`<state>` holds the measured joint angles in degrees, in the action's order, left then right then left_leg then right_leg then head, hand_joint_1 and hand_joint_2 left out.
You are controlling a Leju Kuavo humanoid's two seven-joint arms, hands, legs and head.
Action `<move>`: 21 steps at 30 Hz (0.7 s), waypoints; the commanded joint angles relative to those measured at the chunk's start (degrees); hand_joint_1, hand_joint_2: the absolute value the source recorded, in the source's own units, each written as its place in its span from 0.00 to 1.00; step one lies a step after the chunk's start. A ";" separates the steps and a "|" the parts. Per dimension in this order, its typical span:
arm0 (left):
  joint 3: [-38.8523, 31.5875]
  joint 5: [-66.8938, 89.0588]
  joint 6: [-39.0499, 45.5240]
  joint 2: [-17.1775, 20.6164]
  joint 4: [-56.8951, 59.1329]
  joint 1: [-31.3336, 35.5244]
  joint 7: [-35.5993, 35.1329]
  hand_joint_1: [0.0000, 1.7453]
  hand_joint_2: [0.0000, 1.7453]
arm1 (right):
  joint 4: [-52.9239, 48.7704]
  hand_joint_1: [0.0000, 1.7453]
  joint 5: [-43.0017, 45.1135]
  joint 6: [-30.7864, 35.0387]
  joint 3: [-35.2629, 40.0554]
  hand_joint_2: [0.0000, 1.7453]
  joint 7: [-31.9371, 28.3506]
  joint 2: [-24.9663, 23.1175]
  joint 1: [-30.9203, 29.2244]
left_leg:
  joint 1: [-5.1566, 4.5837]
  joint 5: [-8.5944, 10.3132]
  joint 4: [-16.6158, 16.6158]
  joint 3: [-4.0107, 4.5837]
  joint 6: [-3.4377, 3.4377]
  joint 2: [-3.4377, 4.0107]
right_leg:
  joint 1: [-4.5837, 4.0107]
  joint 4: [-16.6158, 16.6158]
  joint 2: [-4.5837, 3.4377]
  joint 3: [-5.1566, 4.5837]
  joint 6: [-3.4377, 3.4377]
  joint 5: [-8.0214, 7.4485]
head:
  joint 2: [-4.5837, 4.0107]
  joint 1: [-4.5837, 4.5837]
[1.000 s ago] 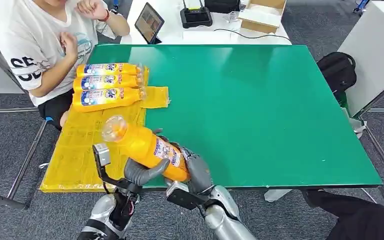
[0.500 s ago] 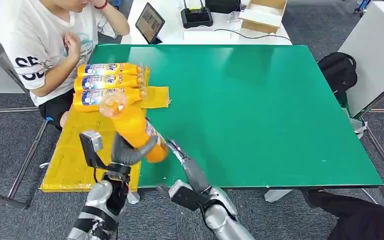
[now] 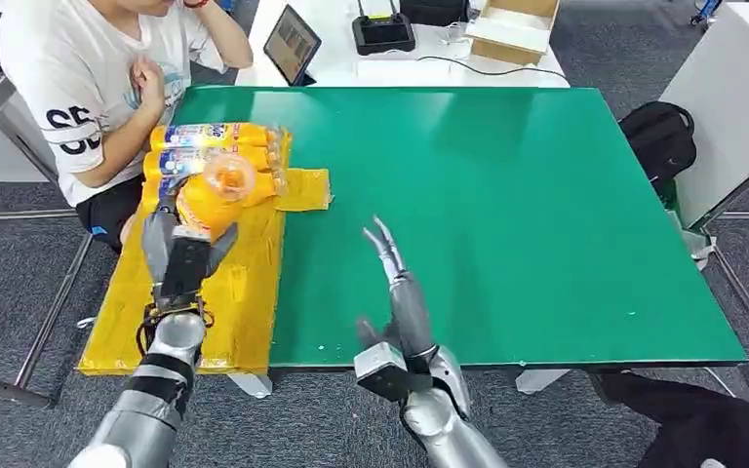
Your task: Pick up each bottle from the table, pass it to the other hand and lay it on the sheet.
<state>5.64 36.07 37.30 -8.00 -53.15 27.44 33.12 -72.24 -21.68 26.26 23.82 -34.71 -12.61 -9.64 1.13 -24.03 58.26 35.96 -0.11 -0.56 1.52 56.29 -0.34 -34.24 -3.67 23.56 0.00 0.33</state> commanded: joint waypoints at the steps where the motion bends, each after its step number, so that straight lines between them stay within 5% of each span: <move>1: 5.09 19.77 2.39 6.06 26.59 13.10 -9.99 1.00 1.00 | -4.53 0.00 -6.21 9.62 2.72 0.00 -2.53 0.85 -1.21 | 0.04 -0.08 -0.02 -0.27 0.05 0.06 | -0.09 -0.01 0.02 0.26 0.21 0.07 | 0.00 0.00; 8: 8.33 27.40 0.82 7.73 30.96 15.95 -14.99 1.00 1.00 | -4.07 0.00 -6.86 10.31 4.71 0.00 -2.01 1.17 -2.07 | 0.07 -0.12 0.03 -0.25 0.05 0.13 | -0.11 0.03 -0.03 0.24 0.22 0.09 | 0.00 0.02; 13: 6.91 27.58 -14.89 7.58 35.19 19.03 -18.20 1.00 1.00 | -2.91 0.00 -5.18 8.70 5.64 0.00 -1.13 1.28 -2.46 | 0.05 -0.05 0.01 -0.11 0.04 0.06 | -0.07 0.01 0.01 0.12 0.13 0.03 | 0.00 0.02; 21: 6.29 28.11 -27.13 8.75 37.83 20.38 -21.39 1.00 1.00 | 0.59 0.00 -7.22 8.47 6.72 0.00 -0.21 1.58 -3.41 | 0.05 -0.04 0.00 -0.10 0.03 0.09 | -0.08 0.00 -0.03 0.11 0.12 0.01 | 0.00 0.00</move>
<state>11.80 64.19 17.85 -0.70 -23.49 42.63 13.31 -76.70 -27.34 34.56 28.28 -35.76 -12.76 -10.05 1.14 -24.02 58.26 35.96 -0.11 -0.55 1.51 56.31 -0.35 -34.23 -3.67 23.55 0.00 0.33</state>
